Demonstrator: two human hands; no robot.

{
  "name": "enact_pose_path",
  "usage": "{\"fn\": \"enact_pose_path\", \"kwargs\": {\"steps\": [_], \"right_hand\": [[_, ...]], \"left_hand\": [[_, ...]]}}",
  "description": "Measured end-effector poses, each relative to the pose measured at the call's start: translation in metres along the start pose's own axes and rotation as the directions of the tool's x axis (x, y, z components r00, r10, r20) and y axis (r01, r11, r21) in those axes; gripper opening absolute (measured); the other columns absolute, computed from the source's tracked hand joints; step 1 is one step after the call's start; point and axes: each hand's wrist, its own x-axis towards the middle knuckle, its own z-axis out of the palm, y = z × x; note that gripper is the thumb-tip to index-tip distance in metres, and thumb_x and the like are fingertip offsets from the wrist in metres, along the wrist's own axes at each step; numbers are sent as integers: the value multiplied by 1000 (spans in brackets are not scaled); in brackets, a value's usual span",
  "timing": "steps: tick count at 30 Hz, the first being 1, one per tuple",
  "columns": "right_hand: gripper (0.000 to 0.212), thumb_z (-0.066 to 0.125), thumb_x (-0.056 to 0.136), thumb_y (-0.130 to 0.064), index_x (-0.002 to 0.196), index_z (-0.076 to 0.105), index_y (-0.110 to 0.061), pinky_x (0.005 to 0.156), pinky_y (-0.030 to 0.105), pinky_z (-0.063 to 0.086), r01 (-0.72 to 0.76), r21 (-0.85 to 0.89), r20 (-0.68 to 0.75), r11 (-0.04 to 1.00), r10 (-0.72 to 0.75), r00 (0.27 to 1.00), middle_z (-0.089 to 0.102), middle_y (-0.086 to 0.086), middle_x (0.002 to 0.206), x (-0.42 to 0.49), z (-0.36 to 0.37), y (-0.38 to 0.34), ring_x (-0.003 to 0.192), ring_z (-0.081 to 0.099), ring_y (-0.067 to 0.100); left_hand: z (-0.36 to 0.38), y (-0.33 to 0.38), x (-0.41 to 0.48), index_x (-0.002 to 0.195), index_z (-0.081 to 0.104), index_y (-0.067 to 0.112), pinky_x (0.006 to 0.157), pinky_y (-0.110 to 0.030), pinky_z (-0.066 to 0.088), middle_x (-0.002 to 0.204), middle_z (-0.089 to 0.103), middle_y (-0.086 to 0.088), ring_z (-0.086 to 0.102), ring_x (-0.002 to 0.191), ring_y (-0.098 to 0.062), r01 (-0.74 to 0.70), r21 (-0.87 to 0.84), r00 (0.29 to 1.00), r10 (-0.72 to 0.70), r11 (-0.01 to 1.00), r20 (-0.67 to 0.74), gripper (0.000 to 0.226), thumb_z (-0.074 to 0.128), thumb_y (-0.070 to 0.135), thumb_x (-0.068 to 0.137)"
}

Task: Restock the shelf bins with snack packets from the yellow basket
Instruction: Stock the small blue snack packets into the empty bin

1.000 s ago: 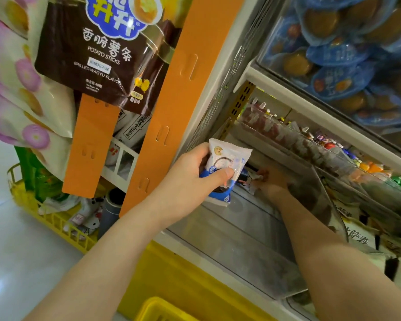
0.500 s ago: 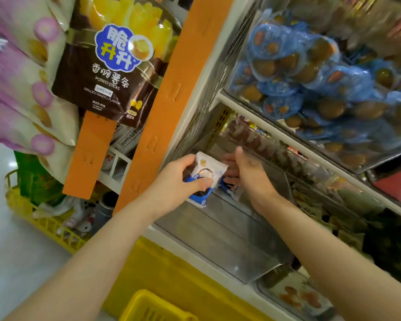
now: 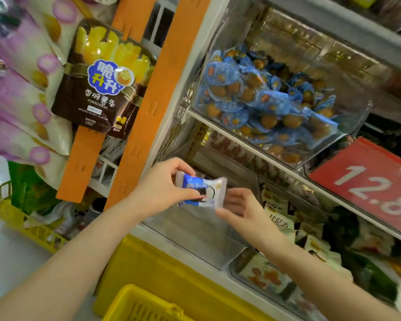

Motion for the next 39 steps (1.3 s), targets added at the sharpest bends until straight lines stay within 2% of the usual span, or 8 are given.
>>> {"fn": "enact_pose_path", "kwargs": {"steps": [3,7,10,15,22,29,35,39], "right_hand": [[67,72,79,-33,135,35,-27,105,18,35,188,-283,-49,941,-209,977,40,-22,129,-14,0,4,119,40,-8],[35,72,79,-28,110,56,-32,78,3,41,228,-301,-17,926,-245,969,61,-19,105,-18,6,7,93,53,-14],[28,70,81,-28,106,58,-33,73,3,41,239,-288,-32,927,-259,965,60,-22,96,-9,7,7,89,54,-15],[33,64,86,-32,117,55,-24,47,7,39,6,-377,-206,926,-90,974,55,-9,99,55,-8,12,66,54,-3],[44,52,95,-26,135,45,-9,98,38,42,-206,-700,-145,684,146,979,52,15,132,146,-9,51,117,51,31],[44,59,91,-21,129,45,-5,96,37,45,-350,-782,-239,515,270,933,54,19,125,179,7,88,112,54,32],[43,63,88,-16,127,48,-6,96,37,43,-330,-704,-221,629,248,943,52,20,128,196,11,96,112,52,35],[38,62,89,-17,124,52,-7,97,36,40,-295,-797,-270,528,126,955,53,17,125,195,11,99,112,52,32]], "left_hand": [[16,0,-11,96,57,32,65,-15,51,94,63,13,60,84,3,-85,102,991,74,991,110,35,80,24,70],[32,-8,-18,107,49,38,68,-9,49,102,58,19,57,89,6,-127,96,980,110,987,166,45,76,25,73],[28,-15,-14,113,44,37,73,-4,43,100,52,25,50,92,15,-177,142,976,155,974,152,40,67,29,82],[9,-46,-6,131,41,29,96,-23,37,125,50,14,45,114,-3,-206,486,978,164,850,129,43,49,43,91],[2,-80,4,106,57,29,89,-22,26,107,60,13,48,98,-4,-360,686,932,275,632,236,46,20,53,92],[2,-94,6,82,63,26,76,-26,39,77,63,10,57,75,-11,-444,695,876,438,565,204,44,26,45,93],[4,-100,8,80,64,25,74,-26,40,74,62,10,55,72,-10,-484,674,841,510,559,181,40,31,42,94],[5,-101,8,83,65,25,74,-26,42,76,64,10,56,73,-9,-489,668,837,517,561,179,37,33,40,94]]}}
